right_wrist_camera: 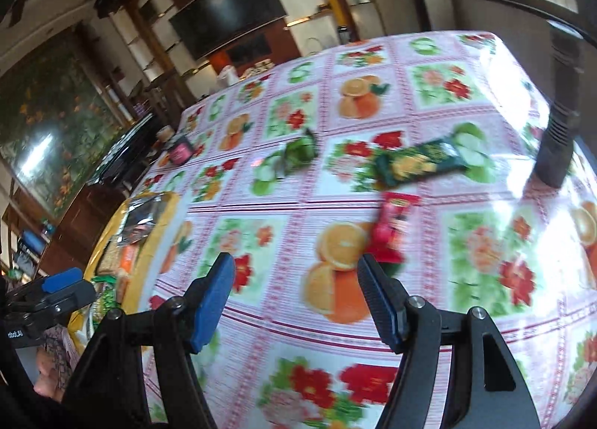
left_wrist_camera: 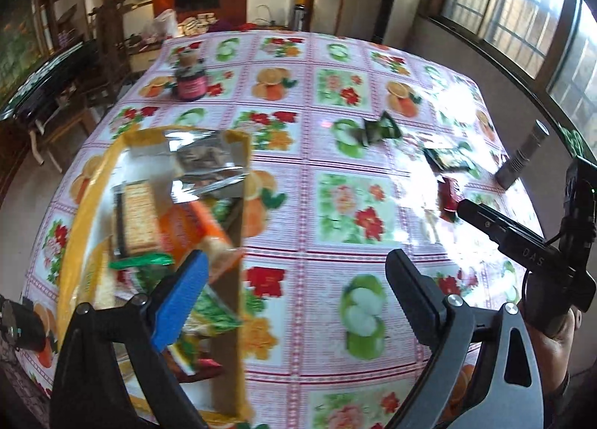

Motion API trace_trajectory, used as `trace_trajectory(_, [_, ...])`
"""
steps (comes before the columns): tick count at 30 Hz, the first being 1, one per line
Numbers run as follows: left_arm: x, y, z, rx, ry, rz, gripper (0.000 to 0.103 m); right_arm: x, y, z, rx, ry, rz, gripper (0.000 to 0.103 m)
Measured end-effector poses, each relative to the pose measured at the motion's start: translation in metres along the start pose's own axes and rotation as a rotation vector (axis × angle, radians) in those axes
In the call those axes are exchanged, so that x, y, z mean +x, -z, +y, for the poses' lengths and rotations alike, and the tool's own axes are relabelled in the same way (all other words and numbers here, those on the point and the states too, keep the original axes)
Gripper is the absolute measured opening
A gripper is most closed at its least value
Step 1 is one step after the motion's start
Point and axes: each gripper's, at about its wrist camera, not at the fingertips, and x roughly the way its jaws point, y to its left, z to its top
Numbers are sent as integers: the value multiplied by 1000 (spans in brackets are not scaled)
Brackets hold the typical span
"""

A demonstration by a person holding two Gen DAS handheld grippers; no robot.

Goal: Organize snacks
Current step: 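Move both tools back toward the remaining snacks on the table, then grasp green wrapped snack with left tool while right tool grasps red candy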

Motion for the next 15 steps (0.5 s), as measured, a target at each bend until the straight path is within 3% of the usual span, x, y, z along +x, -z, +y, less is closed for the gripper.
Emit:
trace_trajectory(7, [22, -9, -29, 41, 15, 43, 96, -1, -6, -27, 37, 27, -2, 68])
trace_trajectory(15, [48, -30, -49, 82, 10, 60, 96, 16, -12, -29, 15, 59, 25, 68])
